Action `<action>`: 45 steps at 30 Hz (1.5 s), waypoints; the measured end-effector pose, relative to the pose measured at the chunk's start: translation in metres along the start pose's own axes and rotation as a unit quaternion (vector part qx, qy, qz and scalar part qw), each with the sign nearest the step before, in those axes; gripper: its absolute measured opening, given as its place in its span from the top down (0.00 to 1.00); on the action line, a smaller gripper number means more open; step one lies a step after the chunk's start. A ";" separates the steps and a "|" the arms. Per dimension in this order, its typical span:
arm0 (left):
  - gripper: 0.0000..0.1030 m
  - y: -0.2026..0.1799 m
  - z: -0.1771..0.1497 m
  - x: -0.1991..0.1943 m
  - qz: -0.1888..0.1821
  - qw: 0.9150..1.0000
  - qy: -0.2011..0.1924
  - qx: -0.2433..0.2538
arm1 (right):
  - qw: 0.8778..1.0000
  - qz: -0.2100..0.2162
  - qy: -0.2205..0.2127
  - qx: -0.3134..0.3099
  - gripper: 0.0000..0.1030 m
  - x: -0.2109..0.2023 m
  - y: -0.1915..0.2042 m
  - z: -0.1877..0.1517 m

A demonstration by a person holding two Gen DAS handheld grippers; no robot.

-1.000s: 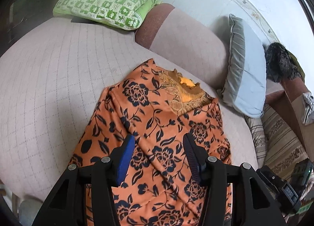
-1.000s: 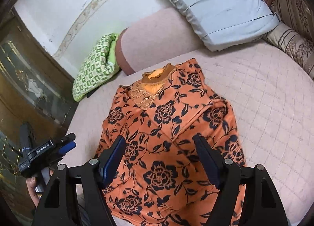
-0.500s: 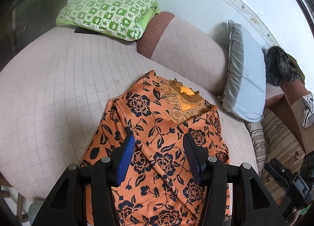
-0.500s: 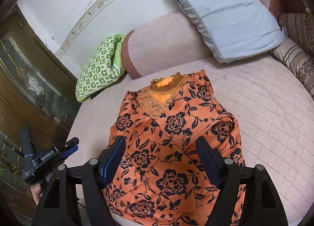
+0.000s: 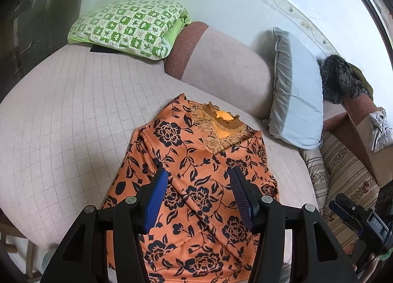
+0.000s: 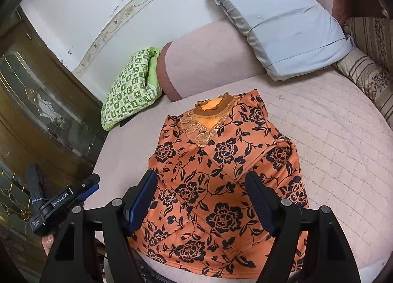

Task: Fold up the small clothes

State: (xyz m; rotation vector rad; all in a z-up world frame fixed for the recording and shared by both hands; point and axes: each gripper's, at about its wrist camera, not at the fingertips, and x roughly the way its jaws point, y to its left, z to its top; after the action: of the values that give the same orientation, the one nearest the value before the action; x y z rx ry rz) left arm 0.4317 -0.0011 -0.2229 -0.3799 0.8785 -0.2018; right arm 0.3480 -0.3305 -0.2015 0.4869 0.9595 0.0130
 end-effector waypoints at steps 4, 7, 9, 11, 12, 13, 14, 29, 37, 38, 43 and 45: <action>0.49 0.005 0.005 0.017 0.001 1.000 0.015 -0.009 | 1.000 0.000 0.009 0.003 0.26 0.009 -0.004 0.001; 0.49 0.010 0.012 0.036 0.004 0.999 0.026 -0.018 | 1.000 -0.003 0.018 0.005 0.26 0.021 -0.010 0.004; 0.49 0.011 0.016 0.049 0.010 0.999 0.032 -0.018 | 1.000 -0.004 0.022 0.007 0.26 0.029 -0.014 0.007; 0.49 0.012 0.020 0.065 0.012 0.999 0.040 -0.020 | 1.000 -0.009 0.026 0.012 0.26 0.039 -0.021 0.011; 0.49 0.013 0.023 0.073 0.011 0.999 0.044 -0.022 | 0.999 -0.011 0.030 0.016 0.26 0.045 -0.025 0.014; 0.49 0.013 0.026 0.083 0.013 0.999 0.047 -0.022 | 0.999 -0.011 0.032 0.017 0.26 0.049 -0.028 0.015; 0.49 0.014 0.029 0.090 0.014 0.998 0.050 -0.021 | 0.999 -0.012 0.034 0.018 0.26 0.054 -0.031 0.017; 0.49 0.036 0.130 0.263 -0.007 0.993 0.104 -0.061 | 0.994 -0.026 0.082 0.065 0.26 0.186 -0.124 0.088; 0.49 0.038 0.183 0.363 0.002 0.988 0.127 -0.085 | 0.992 -0.025 0.091 0.085 0.29 0.281 -0.151 0.150; 0.47 0.037 0.185 0.373 0.005 0.988 0.134 -0.079 | 0.991 -0.028 0.093 0.086 0.31 0.289 -0.153 0.155; 0.56 0.038 0.177 0.432 0.037 0.976 0.211 -0.034 | 0.985 -0.051 0.150 0.068 0.67 0.331 -0.160 0.169; 0.85 0.044 0.181 0.432 0.029 0.980 0.193 -0.042 | 0.985 -0.049 0.153 0.060 0.76 0.333 -0.164 0.168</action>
State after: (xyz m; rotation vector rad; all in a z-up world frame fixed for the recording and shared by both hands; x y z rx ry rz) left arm 0.8439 -0.0574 -0.4423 -0.4003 1.2818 -0.1880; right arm 0.6412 -0.4688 -0.4482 0.5590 1.2909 -0.0604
